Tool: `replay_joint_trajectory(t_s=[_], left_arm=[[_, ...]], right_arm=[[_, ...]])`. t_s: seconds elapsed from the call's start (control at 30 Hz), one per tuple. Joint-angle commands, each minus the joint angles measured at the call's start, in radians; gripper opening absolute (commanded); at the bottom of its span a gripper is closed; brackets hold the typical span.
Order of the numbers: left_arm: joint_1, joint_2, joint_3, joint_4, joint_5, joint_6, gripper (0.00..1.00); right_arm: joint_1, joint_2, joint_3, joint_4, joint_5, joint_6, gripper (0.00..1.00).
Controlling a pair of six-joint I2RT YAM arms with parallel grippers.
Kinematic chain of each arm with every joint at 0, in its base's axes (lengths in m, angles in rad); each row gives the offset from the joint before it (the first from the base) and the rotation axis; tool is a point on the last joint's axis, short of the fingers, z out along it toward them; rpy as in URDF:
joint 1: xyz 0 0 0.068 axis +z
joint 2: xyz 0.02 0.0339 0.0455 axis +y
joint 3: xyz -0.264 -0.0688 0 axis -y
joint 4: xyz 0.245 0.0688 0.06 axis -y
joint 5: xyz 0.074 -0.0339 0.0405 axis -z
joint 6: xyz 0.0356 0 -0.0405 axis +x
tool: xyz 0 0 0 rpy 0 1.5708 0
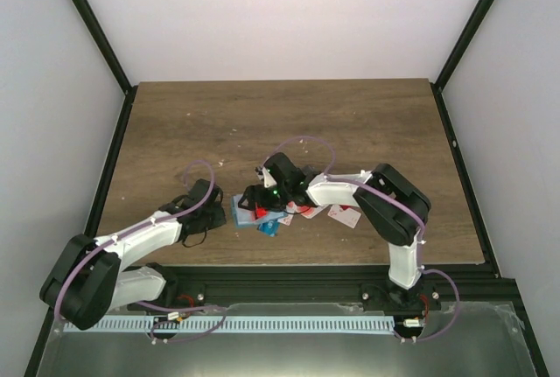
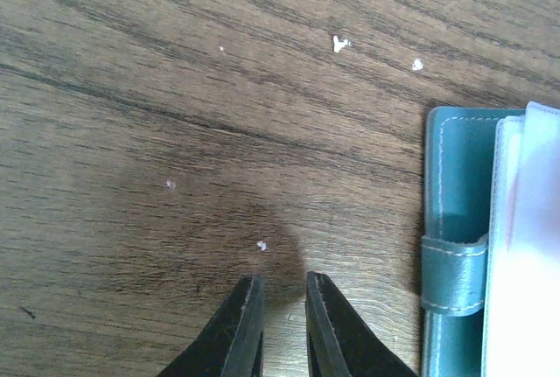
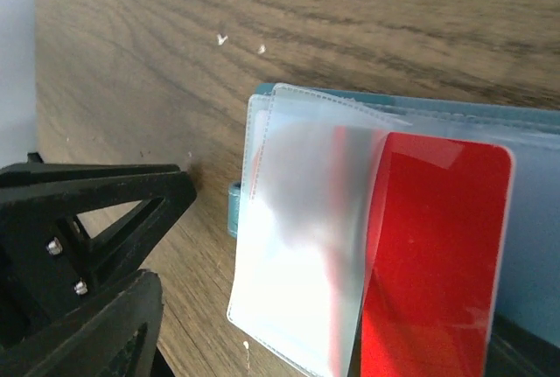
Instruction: Put the credit cards into the card holder
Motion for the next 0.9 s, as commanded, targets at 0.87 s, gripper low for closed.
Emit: replay_joint_trajectory(t_s=[0.87], left_arm=[[-0.005, -0.053, 0.067, -0.031, 0.123, 0.051, 0.07]], right_arm=[[0.005, -0.136, 0.09, -0.355, 0.309, -0.188, 0.6]])
